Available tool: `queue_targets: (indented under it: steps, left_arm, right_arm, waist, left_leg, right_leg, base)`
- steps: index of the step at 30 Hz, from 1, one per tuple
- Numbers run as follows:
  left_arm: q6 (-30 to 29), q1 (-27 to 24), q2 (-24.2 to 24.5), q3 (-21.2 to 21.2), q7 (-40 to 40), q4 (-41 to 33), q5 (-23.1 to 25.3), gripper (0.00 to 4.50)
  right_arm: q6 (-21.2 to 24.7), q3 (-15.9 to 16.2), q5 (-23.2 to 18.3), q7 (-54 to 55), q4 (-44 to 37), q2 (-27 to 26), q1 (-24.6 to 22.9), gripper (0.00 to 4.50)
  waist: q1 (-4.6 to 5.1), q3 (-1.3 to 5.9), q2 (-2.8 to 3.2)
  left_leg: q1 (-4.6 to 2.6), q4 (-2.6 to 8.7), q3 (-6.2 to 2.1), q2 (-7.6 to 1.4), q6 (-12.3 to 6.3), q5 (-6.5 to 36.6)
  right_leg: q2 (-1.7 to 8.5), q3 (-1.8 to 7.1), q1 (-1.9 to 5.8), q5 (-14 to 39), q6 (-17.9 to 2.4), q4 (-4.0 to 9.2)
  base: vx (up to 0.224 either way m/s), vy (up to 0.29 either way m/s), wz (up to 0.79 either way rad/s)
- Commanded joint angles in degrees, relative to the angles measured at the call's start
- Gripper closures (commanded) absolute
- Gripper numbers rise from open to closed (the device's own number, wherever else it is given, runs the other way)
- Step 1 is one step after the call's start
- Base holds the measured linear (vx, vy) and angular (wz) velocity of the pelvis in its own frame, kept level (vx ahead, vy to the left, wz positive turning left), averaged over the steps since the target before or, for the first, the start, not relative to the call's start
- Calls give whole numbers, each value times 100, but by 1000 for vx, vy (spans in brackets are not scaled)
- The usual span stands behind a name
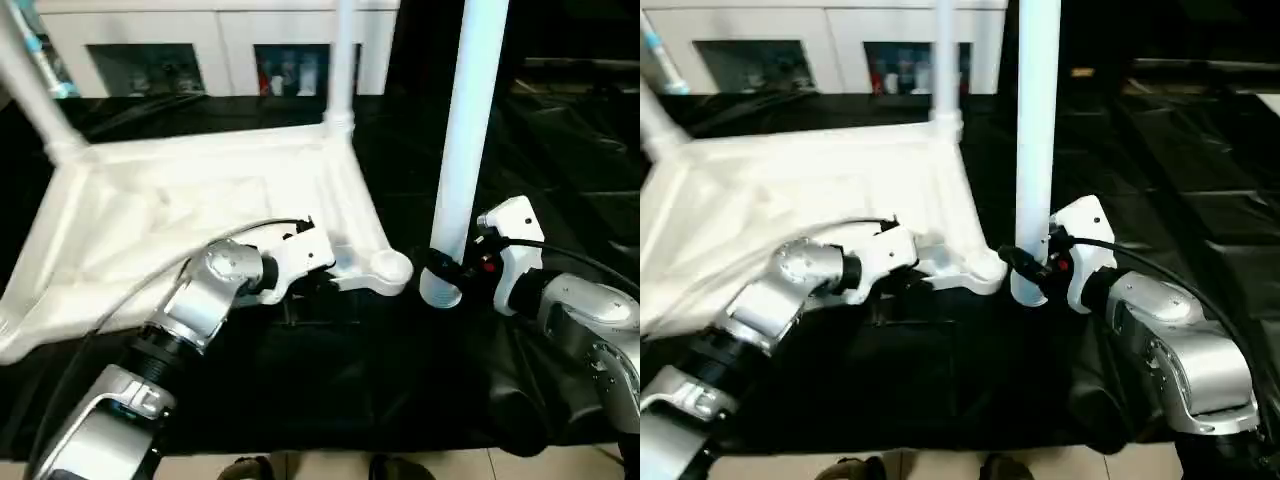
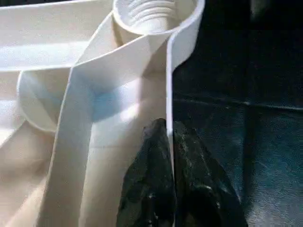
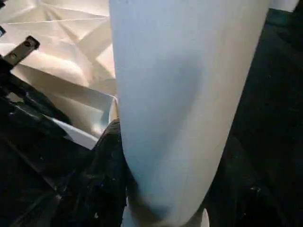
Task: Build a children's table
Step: Insert table leg to table base
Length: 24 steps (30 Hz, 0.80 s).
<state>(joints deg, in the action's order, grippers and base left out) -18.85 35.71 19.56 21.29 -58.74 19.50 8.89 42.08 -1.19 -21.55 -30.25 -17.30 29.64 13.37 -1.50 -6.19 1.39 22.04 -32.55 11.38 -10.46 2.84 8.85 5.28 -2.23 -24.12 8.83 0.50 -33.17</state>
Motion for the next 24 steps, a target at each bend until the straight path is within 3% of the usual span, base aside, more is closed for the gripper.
queue_targets:
  steps: [1, 5, 9, 11, 14, 17, 20, 22, 24]
  left_arm:
    - [183, -219, 194, 171, 3, 96, 260, 449]
    - [0, -224, 153, 100, 135, 98, 252, 449]
    - [67, -271, 210, 108, 110, 0, 231, 450]
    - [660, -376, 215, 8, 228, -47, 74, 450]
    - [608, -406, 284, 8, 140, -68, 27, 450]
    - [415, -469, 248, -42, -33, -248, -161, 450]
    - [285, -511, 236, -21, -169, -373, -254, 450]
    - [232, -511, 199, -11, -191, -417, -287, 450]
    - [161, -513, 177, 13, -274, -412, -372, 450]
  right_arm:
    - [-65, 20, 47, 9, -43, -11, 11, 264]
    - [-69, 19, 46, 8, -46, -11, 11, 264]
    - [-74, 9, 33, 9, -49, -20, 11, 264]
    - [-74, -42, -40, 24, -38, -99, 52, 264]
    - [-75, -146, -231, -6, 42, -257, 177, 264]
    - [-93, -198, -433, -88, 268, -453, 429, 264]
    - [-89, -230, -568, -118, 486, -629, 620, 264]
    - [-207, -136, -522, -212, 871, -740, 835, 264]
    - [-351, -31, -467, -379, 1324, -856, 1056, 264]
  waist:
    - [-62, 446, -83]
    - [-78, 458, -71]
    - [-72, 455, -75]
    - [-67, 459, -61]
    - [-65, 448, -56]
    - [-50, 422, -75]
    - [-58, 412, -46]
    - [-59, 411, -104]
    - [-54, 408, -99]
  left_leg:
    - [-89, 311, -89, -187, -394, 1159]
    - [-89, 307, -84, -198, -423, 1060]
    - [-90, 310, -87, -195, -403, 1121]
    - [-82, 305, -90, -192, -408, 1145]
    - [-89, 308, -84, -197, -438, 1062]
    - [-97, 318, -81, -197, -424, 1091]
    - [-123, 322, -75, -206, -384, 1143]
    - [-113, 323, -69, -207, -393, 1069]
    - [-106, 318, -71, -202, -389, 1032]
  right_leg:
    - [229, 179, 303, 1336, -1264, 353]
    - [211, 170, 313, 1037, -1372, 315]
    - [219, 169, 319, 1153, -1361, 326]
    - [218, 169, 319, 1115, -1354, 323]
    - [204, 169, 305, 958, -1381, 303]
    - [209, 172, 294, 995, -1430, 299]
    - [206, 176, 272, 1145, -1419, 318]
    - [204, 178, 272, 1023, -1423, 294]
    - [212, 176, 273, 1003, -1458, 281]
  base:
    - [0, 0, 0]
    - [0, 0, 0]
    - [0, 0, 0]
    - [0, 0, 0]
    - [0, 0, 0]
    - [0, 0, 0]
    - [0, 0, 0]
    - [0, 0, 0]
    - [0, 0, 0]
